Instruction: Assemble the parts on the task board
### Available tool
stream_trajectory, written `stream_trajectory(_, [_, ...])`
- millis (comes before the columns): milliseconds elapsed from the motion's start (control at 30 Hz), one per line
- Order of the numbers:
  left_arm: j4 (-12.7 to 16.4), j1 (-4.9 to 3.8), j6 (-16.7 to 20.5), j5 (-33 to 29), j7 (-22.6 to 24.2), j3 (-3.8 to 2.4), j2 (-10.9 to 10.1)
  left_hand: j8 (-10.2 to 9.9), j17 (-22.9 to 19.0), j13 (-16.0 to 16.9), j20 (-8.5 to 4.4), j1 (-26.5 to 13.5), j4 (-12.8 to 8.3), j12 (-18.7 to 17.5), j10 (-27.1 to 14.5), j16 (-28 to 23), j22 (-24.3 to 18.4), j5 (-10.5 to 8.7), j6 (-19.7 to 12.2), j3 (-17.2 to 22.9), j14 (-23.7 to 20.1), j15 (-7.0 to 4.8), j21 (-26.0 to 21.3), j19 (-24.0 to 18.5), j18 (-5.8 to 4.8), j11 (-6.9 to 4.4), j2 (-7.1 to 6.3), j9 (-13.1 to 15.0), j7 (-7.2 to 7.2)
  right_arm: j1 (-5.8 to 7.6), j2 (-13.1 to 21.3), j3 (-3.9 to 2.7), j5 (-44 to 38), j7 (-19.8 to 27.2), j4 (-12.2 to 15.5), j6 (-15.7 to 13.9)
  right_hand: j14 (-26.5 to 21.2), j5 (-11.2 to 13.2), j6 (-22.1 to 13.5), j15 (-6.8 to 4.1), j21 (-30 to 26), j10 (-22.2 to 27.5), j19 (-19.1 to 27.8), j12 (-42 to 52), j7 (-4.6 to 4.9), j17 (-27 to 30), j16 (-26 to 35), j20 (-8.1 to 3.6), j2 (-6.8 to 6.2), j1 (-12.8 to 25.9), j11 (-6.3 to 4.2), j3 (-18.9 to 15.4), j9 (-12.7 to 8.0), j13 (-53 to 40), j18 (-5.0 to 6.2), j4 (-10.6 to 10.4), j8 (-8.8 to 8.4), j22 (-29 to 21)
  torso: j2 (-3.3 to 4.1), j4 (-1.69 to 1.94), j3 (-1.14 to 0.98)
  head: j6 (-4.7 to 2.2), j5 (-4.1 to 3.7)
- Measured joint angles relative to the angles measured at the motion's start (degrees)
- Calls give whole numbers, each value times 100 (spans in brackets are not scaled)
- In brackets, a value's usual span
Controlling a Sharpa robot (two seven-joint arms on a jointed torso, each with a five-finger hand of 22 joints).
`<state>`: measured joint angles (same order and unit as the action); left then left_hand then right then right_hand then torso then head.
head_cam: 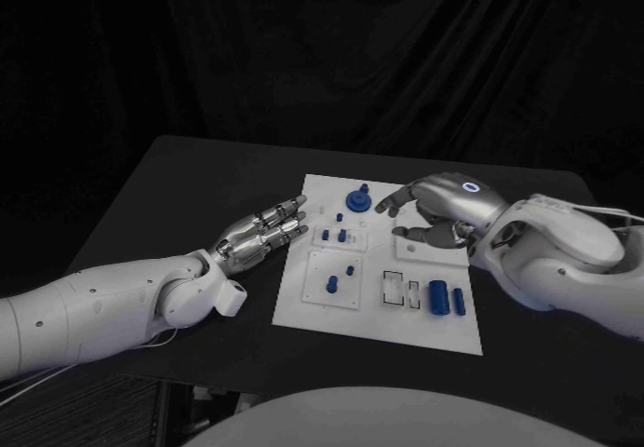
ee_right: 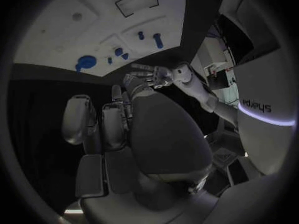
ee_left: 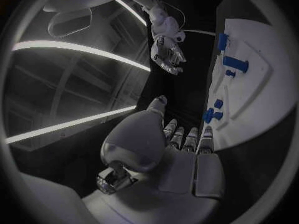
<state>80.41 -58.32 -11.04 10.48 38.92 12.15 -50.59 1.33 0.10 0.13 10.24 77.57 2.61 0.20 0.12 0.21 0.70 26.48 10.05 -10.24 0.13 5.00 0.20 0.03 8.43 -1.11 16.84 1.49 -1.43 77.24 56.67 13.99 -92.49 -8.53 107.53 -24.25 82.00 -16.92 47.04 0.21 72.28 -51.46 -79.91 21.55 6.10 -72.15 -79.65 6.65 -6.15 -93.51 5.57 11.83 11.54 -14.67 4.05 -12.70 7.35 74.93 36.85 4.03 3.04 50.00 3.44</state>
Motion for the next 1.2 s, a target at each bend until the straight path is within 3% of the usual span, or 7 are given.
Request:
stream_trajectory(133, [-1,0,21,0,0,0,-12,0,0,0,0,0,0,0,0,0,0,0,0,0,0,0,0,0,-1,0,0,0,0,159,501,6,818,92,22,6,-92,35,457,-86,-177,-717,68,768,122,278,182,-67,7,74,-221,41,84,-388,0,10,201,0,2,1,0,0,-83])
stream_trajectory(267, [-2,1,40,-1,0,1,-5,0,-2,1,0,0,0,0,0,0,0,0,21,0,0,0,0,0,0,0,0,5,21,139,880,17,1432,101,-43,144,-433,174,940,-243,-751,-1366,380,3131,3,976,742,-224,-51,444,-420,-89,200,-2601,92,-167,375,-1,2,7,0,0,-183])
stream_trajectory(333, [-7,1,49,-1,0,1,-1,0,-4,1,0,0,0,0,0,0,0,0,21,0,0,0,0,0,0,0,0,5,21,42,1050,15,1658,83,-46,221,-15,284,1075,-244,-528,-2094,227,4740,-49,123,113,-252,-4,643,-421,-182,330,-4145,92,-259,441,-1,3,7,1,0,-218])
stream_trajectory(367, [-7,1,53,-1,0,1,1,6,-4,1,0,0,0,0,0,0,0,24,37,0,0,0,0,0,0,0,0,7,27,-10,1115,16,1735,64,-47,250,132,321,1101,-250,-355,-2606,122,5686,-75,-157,-212,-263,-8,731,-514,-239,395,-5449,91,-310,452,-1,3,7,2,0,-227])
stream_trajectory(467, [9,2,65,-1,0,0,1,31,-5,2,0,0,0,0,31,0,8,44,177,0,0,0,0,0,-1,-30,0,24,30,-165,1250,31,1919,-69,-62,363,175,321,1169,-256,283,-3201,-233,6705,-121,-275,-815,-271,28,1122,-507,-431,631,-5989,-26,-342,610,-1,2,-2,6,0,-253])
stream_trajectory(767, [36,2,74,-1,0,-1,0,31,-4,9,0,0,0,0,31,0,28,75,195,0,0,0,0,0,0,-31,0,25,30,-515,1324,31,1687,-978,-44,736,200,423,1149,-334,1561,-3252,-414,6831,-245,-280,-1019,-317,-81,2422,-554,-530,1514,-6027,-318,-420,1252,-1,13,-24,36,0,-403])
stream_trajectory(1200, [15,2,70,-1,0,0,-1,31,-3,9,1,0,0,0,31,0,28,74,195,0,0,1,0,0,-1,-31,0,25,30,-749,1243,27,906,-1880,117,1100,209,432,1024,-434,1736,-3240,-404,6831,-370,-279,-1019,-430,-233,3135,-652,-447,2457,-6026,-318,-429,1817,-2,18,-30,39,0,-734])
